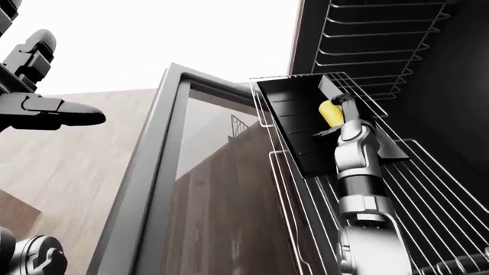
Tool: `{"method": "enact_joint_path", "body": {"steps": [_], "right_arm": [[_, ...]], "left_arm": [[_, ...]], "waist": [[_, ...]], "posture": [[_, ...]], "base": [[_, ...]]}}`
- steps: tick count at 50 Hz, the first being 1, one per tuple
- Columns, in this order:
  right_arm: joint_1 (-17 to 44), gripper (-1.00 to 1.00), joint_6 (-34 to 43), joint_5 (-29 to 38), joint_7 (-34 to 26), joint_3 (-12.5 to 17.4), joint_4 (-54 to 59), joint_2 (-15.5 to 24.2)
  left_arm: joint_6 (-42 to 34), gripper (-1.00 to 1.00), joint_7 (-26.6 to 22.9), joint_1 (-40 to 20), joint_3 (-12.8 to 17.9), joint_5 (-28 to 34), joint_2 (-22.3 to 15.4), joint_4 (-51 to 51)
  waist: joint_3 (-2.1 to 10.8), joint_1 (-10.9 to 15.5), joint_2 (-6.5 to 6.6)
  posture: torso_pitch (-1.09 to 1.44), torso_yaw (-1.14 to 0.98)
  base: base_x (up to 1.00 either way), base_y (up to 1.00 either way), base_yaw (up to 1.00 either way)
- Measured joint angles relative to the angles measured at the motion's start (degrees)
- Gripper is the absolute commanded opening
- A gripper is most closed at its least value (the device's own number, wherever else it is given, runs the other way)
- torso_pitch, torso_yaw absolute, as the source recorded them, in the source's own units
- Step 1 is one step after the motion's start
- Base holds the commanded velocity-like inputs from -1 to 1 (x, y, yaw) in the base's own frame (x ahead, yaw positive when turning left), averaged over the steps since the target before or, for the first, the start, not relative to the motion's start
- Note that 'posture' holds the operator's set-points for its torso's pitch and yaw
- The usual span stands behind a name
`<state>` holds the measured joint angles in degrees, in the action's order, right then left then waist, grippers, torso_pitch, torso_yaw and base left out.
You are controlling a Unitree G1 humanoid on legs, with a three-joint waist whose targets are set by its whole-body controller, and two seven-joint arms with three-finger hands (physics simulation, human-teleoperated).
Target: Pick the corn from the oven and place it on the plate on the counter.
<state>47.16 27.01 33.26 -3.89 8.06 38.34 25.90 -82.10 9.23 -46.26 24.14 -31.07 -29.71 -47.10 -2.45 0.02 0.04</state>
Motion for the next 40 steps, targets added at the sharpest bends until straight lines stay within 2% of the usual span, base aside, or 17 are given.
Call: {"method": "enact_joint_path", "body": {"steps": [1, 8, 12, 14, 16, 28, 37, 39, 40], "right_arm": [[-0.1, -0.21, -0.2, 0.4, 0.6, 0.0, 0.1, 0.3], [-0.5, -0.37, -0.1, 1.3, 2.2, 0.7, -0.3, 0.9], [-0.6, -0.55, -0.8, 1.3, 2.4, 0.7, 0.3, 1.1], [-0.5, -0.70, -1.1, 1.3, 2.6, 0.7, 1.0, 1.1], [-0.5, -0.98, -1.4, 1.4, 2.7, 0.6, 1.2, 1.1], [-1.6, -1.00, 2.4, -0.5, -0.8, 1.9, -5.9, 1.4], [-1.1, -1.00, 7.0, -0.6, -4.5, 2.2, -16.8, 2.6], [-0.5, -1.00, 8.6, -0.3, -5.7, 2.3, -20.2, 2.5], [-0.2, -1.00, 9.5, 0.0, -6.4, 2.2, -21.9, 2.5]], "left_arm": [[0.1, 1.00, 0.1, 0.1, 0.0, -0.2, -0.1, 0.0], [-0.3, 1.00, 1.0, -0.2, -0.1, -1.4, -0.4, 0.2], [-0.5, 1.00, 1.6, -0.6, 0.1, -2.3, -0.7, 0.0], [-0.3, 1.00, 1.8, -0.5, 0.2, -2.7, -0.8, 0.1], [-0.1, 1.00, 2.0, -0.4, 0.2, -3.0, -1.0, 0.2], [0.0, 1.00, 4.2, -1.0, -0.1, -5.6, -2.0, 0.9], [0.0, 1.00, 6.0, -2.1, -0.5, -7.7, -2.7, 1.6], [0.1, 1.00, 6.3, -2.1, -0.5, -8.2, -2.8, 1.6], [0.2, 1.00, 6.5, -2.0, -0.5, -8.4, -2.8, 1.6]], "waist": [[0.00, 0.1, -0.03], [-0.08, 0.0, -0.09], [-0.03, -0.1, -0.11], [0.02, -0.1, -0.11], [0.01, -0.1, -0.09], [-0.81, 0.1, 0.46], [-1.21, 0.1, 0.86], [-1.22, 0.1, 0.89], [-0.53, 0.1, 0.98]], "posture": [[0.00, 0.00], [0.00, 0.00], [0.00, 0.00], [0.00, 0.00], [0.00, 0.00], [0.00, 0.00], [0.00, 0.00], [0.00, 0.00], [0.00, 0.00]], "base": [[0.00, 0.00, 0.00], [0.00, 0.00, 0.00], [0.00, 0.00, 0.00], [0.00, 0.00, 0.00], [0.00, 0.00, 0.00], [0.00, 0.00, 0.00], [0.00, 0.00, 0.00], [-0.16, 0.00, 0.00], [-0.36, 0.00, 0.00]]}}
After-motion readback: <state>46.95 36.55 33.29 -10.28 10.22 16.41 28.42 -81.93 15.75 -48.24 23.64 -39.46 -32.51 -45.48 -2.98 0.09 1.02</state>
